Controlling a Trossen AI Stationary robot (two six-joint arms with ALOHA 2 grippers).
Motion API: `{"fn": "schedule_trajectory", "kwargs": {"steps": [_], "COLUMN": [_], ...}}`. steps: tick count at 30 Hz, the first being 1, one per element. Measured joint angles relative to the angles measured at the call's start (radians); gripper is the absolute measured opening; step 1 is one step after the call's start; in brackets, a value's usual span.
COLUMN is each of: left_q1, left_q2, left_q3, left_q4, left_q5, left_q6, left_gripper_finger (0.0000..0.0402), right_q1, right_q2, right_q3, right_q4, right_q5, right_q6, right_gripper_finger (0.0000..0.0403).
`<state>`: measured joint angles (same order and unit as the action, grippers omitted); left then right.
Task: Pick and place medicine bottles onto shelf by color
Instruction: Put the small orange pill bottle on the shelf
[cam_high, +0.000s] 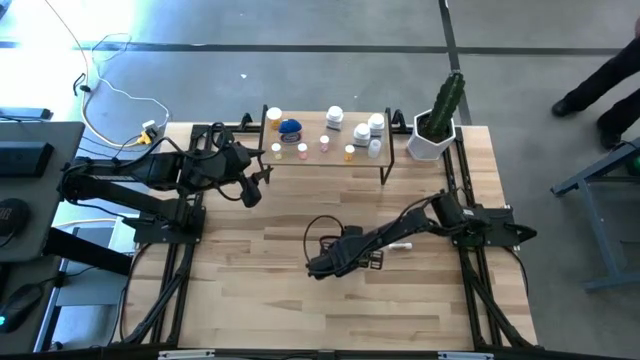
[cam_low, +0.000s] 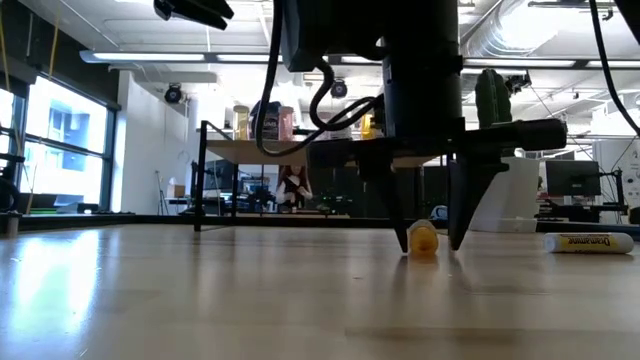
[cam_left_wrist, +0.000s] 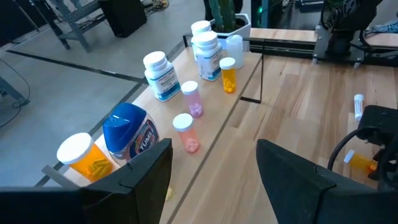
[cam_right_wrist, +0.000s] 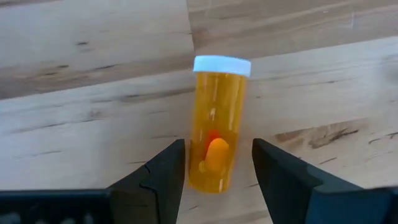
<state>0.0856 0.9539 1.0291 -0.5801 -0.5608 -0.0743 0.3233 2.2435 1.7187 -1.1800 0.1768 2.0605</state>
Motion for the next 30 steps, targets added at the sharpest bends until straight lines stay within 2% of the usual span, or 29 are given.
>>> {"fn": "schedule_trajectory", "kwargs": {"steps": [3, 14, 18, 24, 30], "left_q1": [0.0, 0.0, 0.0, 0.0, 0.0], "left_q2": [0.0, 0.0, 0.0, 0.0, -0.024], "left_q3": [0.0, 0.0, 0.0, 0.0, 0.0], "left_q4": [-0.002, -0.118, -0.16, -0.214, -0.274], "left_q5": [0.0, 0.016, 0.119, 0.332, 0.5], "left_q6": [0.0, -0.002, -0.049, -0.08, -0.142], "left_gripper_finger": [0.0223, 0.0223, 0.0223, 0.0223, 0.0223], "right_q1": [0.0, -0.004, -0.004, -0.002, 0.013], "right_q2": [0.001, 0.001, -0.003, -0.027, -0.065], "right_q3": [0.0, 0.0, 0.0, 0.0, 0.0], "right_q4": [0.002, 0.027, 0.049, 0.169, 0.301], "right_q5": [-0.003, -0.027, -0.034, -0.037, 0.032], "right_q6": [-0.006, -0.066, -0.136, -0.288, -0.421], "right_gripper_finger": [0.0169, 0.0084, 0.008, 0.008, 0.008]}}
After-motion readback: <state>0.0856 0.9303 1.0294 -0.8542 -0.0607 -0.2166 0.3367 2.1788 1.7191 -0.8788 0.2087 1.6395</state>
